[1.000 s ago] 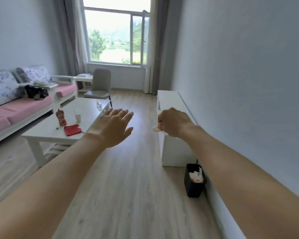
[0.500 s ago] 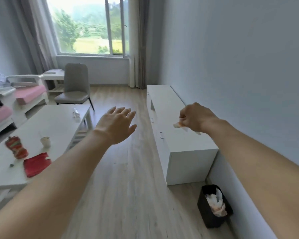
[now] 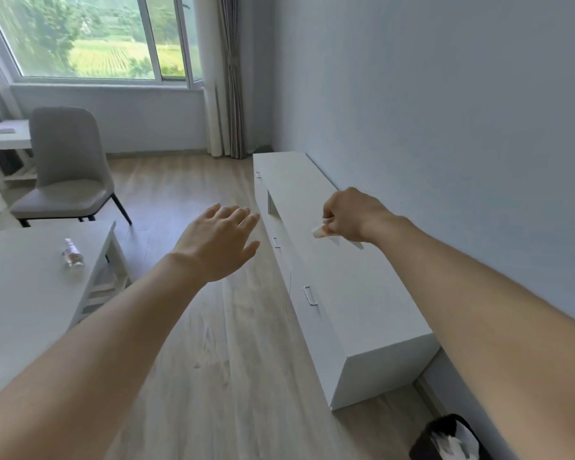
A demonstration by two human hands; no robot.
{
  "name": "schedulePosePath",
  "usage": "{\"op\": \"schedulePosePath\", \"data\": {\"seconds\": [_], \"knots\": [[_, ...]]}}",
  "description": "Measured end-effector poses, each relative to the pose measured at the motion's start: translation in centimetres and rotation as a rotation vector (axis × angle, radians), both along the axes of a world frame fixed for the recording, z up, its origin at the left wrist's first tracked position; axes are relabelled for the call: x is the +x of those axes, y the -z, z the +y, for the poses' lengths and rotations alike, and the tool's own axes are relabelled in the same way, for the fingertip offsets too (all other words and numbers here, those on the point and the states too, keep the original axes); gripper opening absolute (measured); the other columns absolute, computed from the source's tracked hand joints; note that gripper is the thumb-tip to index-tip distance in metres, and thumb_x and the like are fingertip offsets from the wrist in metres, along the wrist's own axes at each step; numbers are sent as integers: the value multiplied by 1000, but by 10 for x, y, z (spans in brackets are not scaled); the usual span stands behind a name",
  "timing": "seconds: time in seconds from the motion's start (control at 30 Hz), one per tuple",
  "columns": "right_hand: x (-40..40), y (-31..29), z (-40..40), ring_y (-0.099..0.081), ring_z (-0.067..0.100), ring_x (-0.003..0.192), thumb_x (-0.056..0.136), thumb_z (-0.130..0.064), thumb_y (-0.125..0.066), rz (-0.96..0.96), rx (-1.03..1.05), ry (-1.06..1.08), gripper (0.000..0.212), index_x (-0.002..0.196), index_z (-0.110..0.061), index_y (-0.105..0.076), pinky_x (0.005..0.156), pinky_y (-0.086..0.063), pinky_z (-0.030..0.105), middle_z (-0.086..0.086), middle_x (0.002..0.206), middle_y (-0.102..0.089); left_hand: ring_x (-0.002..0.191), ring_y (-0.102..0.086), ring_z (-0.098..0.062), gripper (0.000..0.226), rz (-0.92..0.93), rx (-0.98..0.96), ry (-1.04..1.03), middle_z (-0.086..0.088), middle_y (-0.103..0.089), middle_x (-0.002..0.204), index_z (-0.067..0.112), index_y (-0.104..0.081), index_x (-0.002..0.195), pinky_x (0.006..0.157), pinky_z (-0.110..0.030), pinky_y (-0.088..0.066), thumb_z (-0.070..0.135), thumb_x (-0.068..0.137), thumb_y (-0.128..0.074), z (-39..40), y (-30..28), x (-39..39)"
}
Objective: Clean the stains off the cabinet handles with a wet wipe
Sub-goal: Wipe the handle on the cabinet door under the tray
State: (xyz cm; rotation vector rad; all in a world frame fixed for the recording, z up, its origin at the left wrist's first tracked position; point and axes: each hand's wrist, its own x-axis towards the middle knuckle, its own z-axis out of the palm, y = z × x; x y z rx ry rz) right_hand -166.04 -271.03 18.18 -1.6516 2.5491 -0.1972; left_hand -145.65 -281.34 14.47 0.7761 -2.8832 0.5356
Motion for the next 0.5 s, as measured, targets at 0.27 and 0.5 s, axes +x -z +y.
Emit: {"op": "schedulePosePath", "data": {"seconds": [0.27, 0.5], "knots": [[-24, 57, -179, -63, 25, 92, 94, -23, -60, -24, 21, 138, 15, 99, -11, -67, 69, -42, 29, 5, 105, -64, 141, -27, -18, 58, -42, 22, 151, -2, -28, 154, 15, -24, 149, 116, -32, -17, 46, 101, -29, -208, 44, -45], [-58, 103, -233, -58, 24, 82, 92, -30, -64, -149, 112, 438, 17, 92, -13, -65, 66, -38, 27, 5, 92, -59, 142, -23, -16, 56, -215, 56, 433, -1, -24, 156, 16, -23, 149, 117, -30, -16, 46, 102, -27, -330, 82, -121]]}}
